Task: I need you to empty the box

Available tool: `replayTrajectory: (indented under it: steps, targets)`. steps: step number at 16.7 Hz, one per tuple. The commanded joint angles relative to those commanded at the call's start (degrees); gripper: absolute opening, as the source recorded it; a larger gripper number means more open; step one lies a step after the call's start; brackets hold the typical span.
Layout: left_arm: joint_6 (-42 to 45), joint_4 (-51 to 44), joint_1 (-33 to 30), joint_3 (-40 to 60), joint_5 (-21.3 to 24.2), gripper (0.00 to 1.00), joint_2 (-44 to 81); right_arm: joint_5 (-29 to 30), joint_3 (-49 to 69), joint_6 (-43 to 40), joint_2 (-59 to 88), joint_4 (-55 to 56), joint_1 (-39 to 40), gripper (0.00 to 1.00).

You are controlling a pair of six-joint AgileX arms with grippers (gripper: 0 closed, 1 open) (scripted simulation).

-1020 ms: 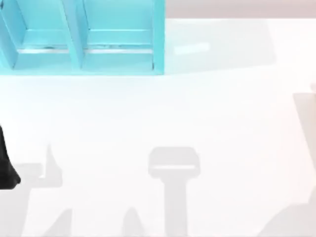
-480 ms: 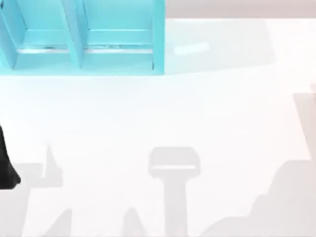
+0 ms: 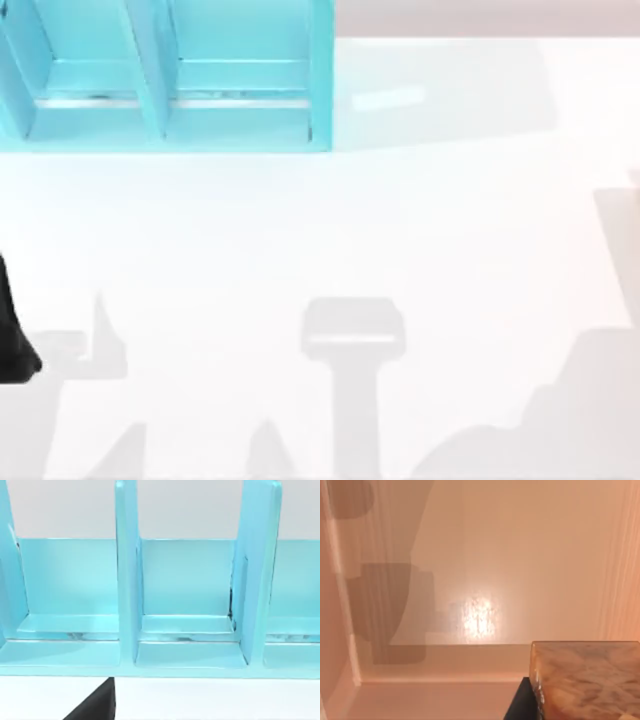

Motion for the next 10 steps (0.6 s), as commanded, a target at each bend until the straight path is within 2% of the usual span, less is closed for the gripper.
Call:
replayTrajectory:
  steps: [5,10]
  targets:
    - [0.0,0.0,0.0,0.0,0.0,1.0,0.0,-0.02,7.5,8.97,8.23,-0.33,8.35,0.0]
    - [0.0,0.0,0.0,0.0,0.0,1.0,0.0,-0.06,22.2,27.17,22.49,0.72,26.07,0.0]
